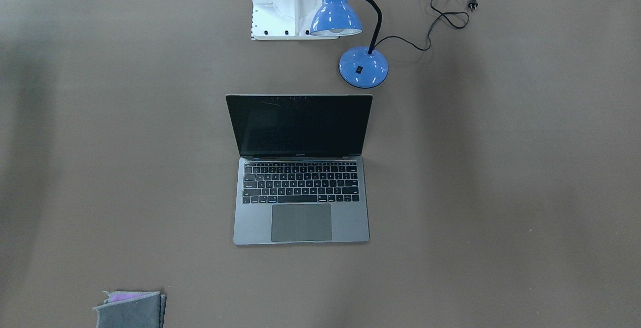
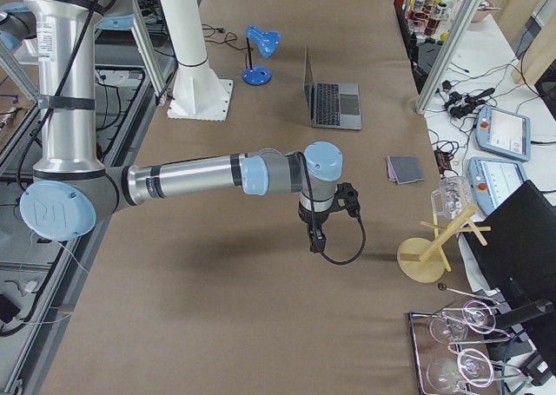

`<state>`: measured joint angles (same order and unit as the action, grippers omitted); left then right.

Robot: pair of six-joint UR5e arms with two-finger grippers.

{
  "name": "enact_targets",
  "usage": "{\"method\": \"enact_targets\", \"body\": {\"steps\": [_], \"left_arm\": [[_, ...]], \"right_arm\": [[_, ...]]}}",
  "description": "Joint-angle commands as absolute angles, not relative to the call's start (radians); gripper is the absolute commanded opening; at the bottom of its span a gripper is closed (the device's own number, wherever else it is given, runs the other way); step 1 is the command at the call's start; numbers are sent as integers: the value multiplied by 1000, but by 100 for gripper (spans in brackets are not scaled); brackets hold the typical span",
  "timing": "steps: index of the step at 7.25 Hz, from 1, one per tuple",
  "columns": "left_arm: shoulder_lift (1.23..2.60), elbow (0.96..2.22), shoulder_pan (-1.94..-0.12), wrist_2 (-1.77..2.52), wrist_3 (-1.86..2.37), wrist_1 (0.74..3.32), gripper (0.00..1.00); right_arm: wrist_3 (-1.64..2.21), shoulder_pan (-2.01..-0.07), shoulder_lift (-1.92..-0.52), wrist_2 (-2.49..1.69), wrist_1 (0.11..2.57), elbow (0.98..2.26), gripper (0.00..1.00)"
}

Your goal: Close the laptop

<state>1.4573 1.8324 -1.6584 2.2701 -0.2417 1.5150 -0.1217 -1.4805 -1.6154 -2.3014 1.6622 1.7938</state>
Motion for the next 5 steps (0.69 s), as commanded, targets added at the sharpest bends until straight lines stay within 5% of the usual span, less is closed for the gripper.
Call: {"method": "enact_targets", "body": {"steps": [1, 5], "left_arm": [[1389, 1861, -1635, 2279, -292, 1604, 98], [1364, 1874, -1615, 2289, -304, 1620, 98]], "right_arm": [[-118, -1480, -1620, -2304, 1663, 1793, 100], [-120, -1480, -1621, -2304, 1663, 1793, 100]]}}
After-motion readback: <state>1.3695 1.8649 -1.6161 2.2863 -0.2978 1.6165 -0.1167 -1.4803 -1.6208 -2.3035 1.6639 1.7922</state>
